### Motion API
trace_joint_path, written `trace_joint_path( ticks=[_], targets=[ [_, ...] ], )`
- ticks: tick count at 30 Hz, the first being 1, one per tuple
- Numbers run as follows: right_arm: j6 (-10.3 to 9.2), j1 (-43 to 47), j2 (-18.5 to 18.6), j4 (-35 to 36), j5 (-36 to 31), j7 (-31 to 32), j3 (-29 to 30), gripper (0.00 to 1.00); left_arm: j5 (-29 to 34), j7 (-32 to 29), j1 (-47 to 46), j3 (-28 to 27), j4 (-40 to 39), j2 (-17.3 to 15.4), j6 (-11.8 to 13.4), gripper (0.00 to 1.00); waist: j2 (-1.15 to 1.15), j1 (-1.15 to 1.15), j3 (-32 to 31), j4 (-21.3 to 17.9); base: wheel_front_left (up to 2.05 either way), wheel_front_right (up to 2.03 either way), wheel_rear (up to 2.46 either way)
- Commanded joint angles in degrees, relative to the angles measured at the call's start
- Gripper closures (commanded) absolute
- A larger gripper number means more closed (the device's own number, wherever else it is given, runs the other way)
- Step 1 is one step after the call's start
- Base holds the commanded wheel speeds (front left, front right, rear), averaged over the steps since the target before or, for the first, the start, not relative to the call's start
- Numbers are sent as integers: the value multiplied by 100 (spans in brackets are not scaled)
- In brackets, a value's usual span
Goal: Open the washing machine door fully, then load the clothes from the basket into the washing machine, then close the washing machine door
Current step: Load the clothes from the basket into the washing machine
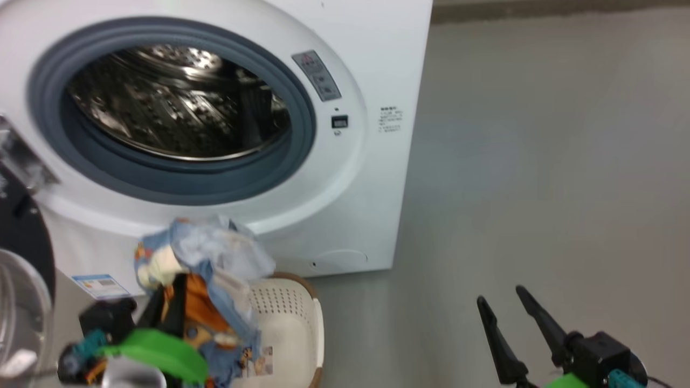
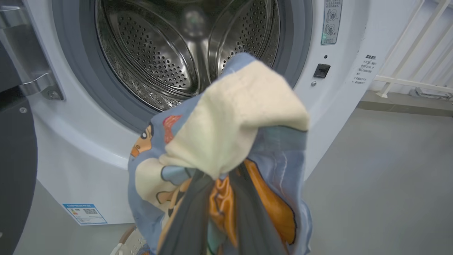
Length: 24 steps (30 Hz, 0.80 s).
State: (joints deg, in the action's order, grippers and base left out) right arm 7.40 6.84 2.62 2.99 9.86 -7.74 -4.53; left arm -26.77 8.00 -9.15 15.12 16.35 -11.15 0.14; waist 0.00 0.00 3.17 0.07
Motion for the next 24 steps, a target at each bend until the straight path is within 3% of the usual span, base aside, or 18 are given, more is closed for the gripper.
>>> trace_joint_path(
  ticks=[1,11,24],
  targets=[
    [9,-343,26,163,-14,-101,-157,0,-53,84,-599,-261,115,-138,-97,100,0,0,477,-302,0,0,0],
    [9,-867,26,-35,151,-437,-314,0,-340,-17,-2217,-516,1507,-428,-464,100,0,0,1397,-855,0,0,0],
    [9,-1532,26,-440,544,-717,-688,0,-992,-1702,-4375,-671,2620,-1454,-728,100,0,0,2270,-1624,0,0,0]
  ],
)
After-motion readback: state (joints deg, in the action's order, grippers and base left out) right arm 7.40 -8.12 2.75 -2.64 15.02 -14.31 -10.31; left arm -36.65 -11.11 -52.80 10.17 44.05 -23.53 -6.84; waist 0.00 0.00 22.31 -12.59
